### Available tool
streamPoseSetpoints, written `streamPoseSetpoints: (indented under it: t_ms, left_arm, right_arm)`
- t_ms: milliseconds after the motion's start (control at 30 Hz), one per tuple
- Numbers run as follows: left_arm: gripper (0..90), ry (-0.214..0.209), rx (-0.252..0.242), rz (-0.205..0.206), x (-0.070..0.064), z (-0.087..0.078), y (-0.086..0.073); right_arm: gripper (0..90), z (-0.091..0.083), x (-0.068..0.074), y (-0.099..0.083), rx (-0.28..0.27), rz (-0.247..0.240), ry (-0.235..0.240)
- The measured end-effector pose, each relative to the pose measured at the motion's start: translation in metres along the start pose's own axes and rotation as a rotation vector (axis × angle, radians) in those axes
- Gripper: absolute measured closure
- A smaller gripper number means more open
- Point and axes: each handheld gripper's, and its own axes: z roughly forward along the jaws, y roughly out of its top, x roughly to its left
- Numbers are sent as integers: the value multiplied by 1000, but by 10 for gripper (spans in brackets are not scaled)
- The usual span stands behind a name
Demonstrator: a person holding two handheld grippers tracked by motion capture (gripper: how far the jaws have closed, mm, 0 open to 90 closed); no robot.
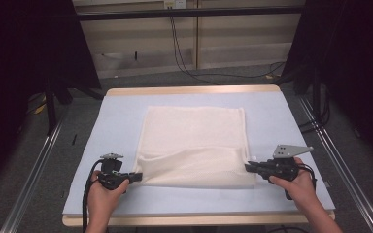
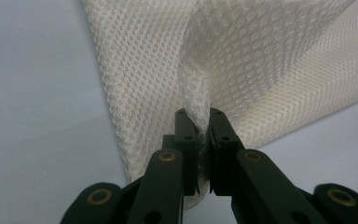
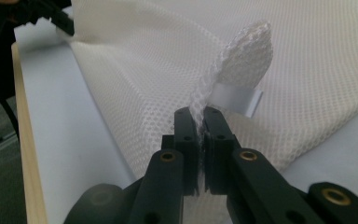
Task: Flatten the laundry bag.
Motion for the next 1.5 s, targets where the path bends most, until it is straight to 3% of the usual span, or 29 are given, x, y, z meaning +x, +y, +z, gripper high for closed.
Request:
streamPoseSetpoints:
  t_ms: [133,367,433,500,733,867,1067,1200,1233,1333,1500]
  left_arm:
    - [784,25,-61,-16,0,-8,7]
    - [531,39,-141,-18,4,-9,22]
    - [441,49,-161,15,2,-7,28]
    - [344,87,-164,45,1,-6,36]
    - [268,107,-159,101,-6,0,60]
    - [267,80,-139,122,-10,11,67]
    - [288,-8,-108,143,-10,29,71]
    - [517,-56,-37,163,-15,32,68]
    - [625,-65,-21,173,-15,29,68]
    - [815,-90,-10,177,-17,23,63]
    - [860,-133,-30,192,-19,13,51]
  right_arm:
    - [864,1,1,-7,13,5,10]
    - [865,4,1,-8,40,-16,7]
    - [865,5,0,-8,39,-16,10]
    - [864,5,1,-8,41,-15,7]
    - [864,5,-1,-8,41,-13,9]
    - [864,5,-2,-8,40,-8,11]
    - [864,6,-2,-8,41,-9,11]
    - [862,5,-2,-8,38,-5,11]
    - [861,5,-2,-8,36,-6,11]
    - [853,5,-3,-8,24,13,-2]
    - [822,2,-4,-6,7,31,-28]
